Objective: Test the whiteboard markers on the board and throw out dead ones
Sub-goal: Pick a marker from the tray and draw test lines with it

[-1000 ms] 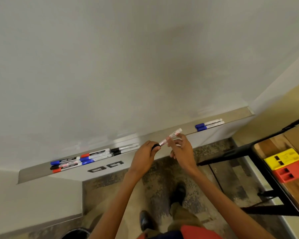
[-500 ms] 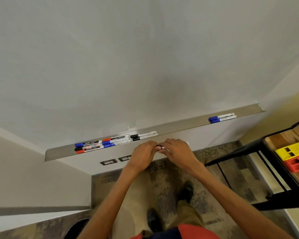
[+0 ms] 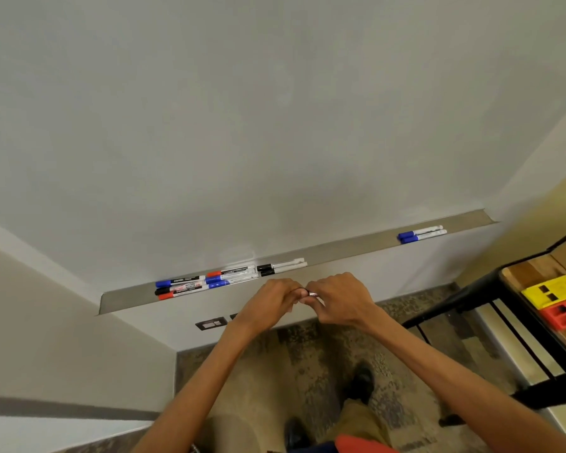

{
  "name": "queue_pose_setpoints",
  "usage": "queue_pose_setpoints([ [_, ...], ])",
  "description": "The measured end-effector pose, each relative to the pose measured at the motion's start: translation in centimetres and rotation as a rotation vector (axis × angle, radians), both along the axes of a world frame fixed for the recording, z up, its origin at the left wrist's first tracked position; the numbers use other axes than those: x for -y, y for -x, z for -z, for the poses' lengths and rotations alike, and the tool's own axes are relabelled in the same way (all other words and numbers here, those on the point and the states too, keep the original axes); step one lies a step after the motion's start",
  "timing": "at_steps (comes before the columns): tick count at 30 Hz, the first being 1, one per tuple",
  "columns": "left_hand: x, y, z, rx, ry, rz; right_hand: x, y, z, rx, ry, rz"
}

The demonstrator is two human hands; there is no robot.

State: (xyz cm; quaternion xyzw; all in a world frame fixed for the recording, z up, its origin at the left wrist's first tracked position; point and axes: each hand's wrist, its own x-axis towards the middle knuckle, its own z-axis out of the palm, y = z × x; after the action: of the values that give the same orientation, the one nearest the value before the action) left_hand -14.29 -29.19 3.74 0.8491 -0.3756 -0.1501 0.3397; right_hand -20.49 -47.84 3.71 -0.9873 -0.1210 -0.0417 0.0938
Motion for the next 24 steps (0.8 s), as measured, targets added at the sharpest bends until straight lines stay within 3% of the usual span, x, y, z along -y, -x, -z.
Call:
queue_pose_setpoints([
  [7,-1.7,-0.9,-0.9,0.003,0.063,-0.070,-0.8,-0.8,-1.2,0.023,-0.039,0.058],
  [12,-2.2,-1.8,-2.8,-0.009,0.341,-0.336,-0.8,-2.9,-4.0,0.177,-0.112,0.144],
  [17,-0.8,-3.2,-7.0,0.117,0.540,-0.533,-1.4,-5.2,-8.5,0.276,-0.376,0.252],
  [24,1.6,-6.9,-16.0,0.310,0.630,-0.532,-2.9,-9.3,-17.6,0.349,-0.643,0.226],
])
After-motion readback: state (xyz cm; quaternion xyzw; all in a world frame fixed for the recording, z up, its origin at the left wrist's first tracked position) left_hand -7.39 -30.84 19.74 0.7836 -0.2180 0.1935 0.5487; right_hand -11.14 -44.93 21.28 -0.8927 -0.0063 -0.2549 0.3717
